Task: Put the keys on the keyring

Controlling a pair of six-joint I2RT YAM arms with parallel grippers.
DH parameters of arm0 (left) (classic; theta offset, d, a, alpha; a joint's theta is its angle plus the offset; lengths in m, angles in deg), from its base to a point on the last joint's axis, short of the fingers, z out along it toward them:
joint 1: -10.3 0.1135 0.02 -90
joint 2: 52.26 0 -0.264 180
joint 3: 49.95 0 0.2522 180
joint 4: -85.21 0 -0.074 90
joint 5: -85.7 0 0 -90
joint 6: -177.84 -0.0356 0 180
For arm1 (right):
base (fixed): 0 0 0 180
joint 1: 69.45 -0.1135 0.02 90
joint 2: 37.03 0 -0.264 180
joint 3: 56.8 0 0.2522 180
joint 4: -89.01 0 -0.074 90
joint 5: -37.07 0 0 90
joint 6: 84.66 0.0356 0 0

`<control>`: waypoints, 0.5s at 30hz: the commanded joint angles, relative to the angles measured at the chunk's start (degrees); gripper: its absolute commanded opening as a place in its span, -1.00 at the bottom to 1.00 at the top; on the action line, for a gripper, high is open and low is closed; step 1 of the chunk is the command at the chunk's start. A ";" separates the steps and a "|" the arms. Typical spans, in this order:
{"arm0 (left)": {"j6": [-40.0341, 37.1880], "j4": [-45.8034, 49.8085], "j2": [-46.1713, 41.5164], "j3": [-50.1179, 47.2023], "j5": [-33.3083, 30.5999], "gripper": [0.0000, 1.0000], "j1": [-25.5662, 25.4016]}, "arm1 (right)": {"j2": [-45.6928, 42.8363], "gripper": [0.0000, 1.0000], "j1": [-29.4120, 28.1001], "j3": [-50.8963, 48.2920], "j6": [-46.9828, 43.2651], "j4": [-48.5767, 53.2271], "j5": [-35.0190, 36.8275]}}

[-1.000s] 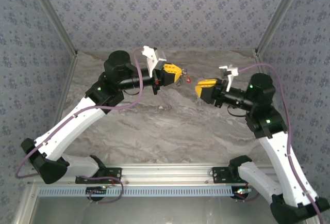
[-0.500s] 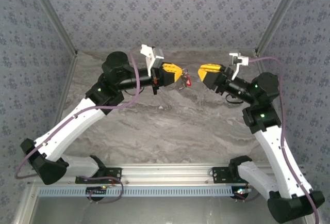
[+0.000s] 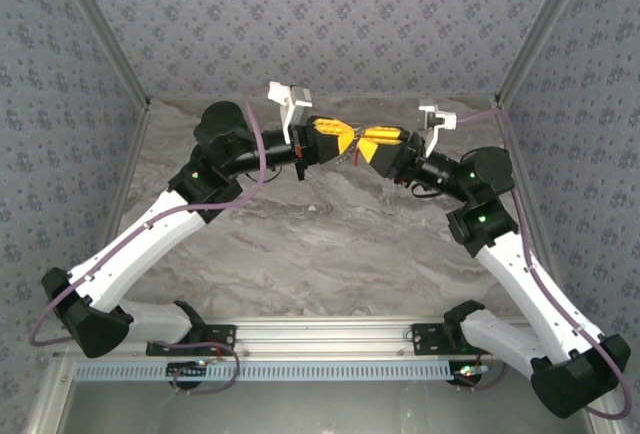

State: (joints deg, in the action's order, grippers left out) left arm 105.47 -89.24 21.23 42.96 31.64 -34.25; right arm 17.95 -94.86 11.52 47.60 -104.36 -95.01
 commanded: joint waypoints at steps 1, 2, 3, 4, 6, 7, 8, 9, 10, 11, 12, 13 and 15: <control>1.08 -4.71 -0.03 -0.14 1.35 -1.00 -0.11 | 1.21 -0.25 -1.18 0.25 -0.04 -2.90 0.07; 1.20 -4.84 -0.02 -0.23 1.39 -1.00 -0.15 | 1.57 -0.25 -1.27 0.47 0.08 -3.42 0.00; 1.28 -5.05 0.06 -0.32 1.41 -1.00 -0.10 | 1.98 -0.25 -1.45 0.68 0.27 -3.85 -0.18; 1.37 -5.12 0.15 -0.32 1.56 -1.00 -0.09 | 2.36 -0.25 -1.52 1.05 0.37 -4.23 -0.34; 1.61 -5.21 0.22 -0.23 1.80 -1.00 -0.12 | 3.10 -0.25 -1.77 1.63 0.48 -4.46 -0.83; 1.78 -5.19 0.33 -0.23 1.76 -1.00 -0.13 | 3.35 -0.25 -1.83 1.98 0.52 -4.50 -1.06; 1.71 -5.15 0.29 -0.23 1.76 -1.00 -0.13 | 3.43 -0.28 -1.84 2.12 0.49 -4.71 -1.06; 1.77 -4.99 0.32 -0.25 1.53 -1.00 -0.16 | 3.34 -0.33 -1.84 2.19 0.49 -4.81 -1.16; 1.80 -4.97 0.27 -0.38 1.24 -1.00 -0.09 | 3.18 -0.44 -1.84 2.12 0.51 -4.88 -1.09; 1.84 -4.77 0.31 -0.41 1.15 -1.00 -0.18 | 3.04 -0.54 -1.86 2.13 0.51 -4.86 -0.99; 1.93 -4.70 0.44 -0.36 1.08 -1.00 -0.10 | 2.92 -0.66 -1.91 2.18 0.46 -4.93 -0.90; 1.97 -4.62 0.58 -0.40 1.15 -1.00 -0.10 | 2.86 -0.72 -1.91 2.11 0.57 -5.01 -1.02; 2.06 -4.40 0.72 -0.48 1.07 -1.00 -0.14 | 2.95 -0.73 -1.93 2.13 1.10 -5.50 -1.39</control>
State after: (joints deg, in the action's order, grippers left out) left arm 106.78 -90.33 21.30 42.61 30.92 -33.55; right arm 20.88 -95.75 11.96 48.28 -108.56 -94.29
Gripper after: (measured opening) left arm 0.040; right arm 0.135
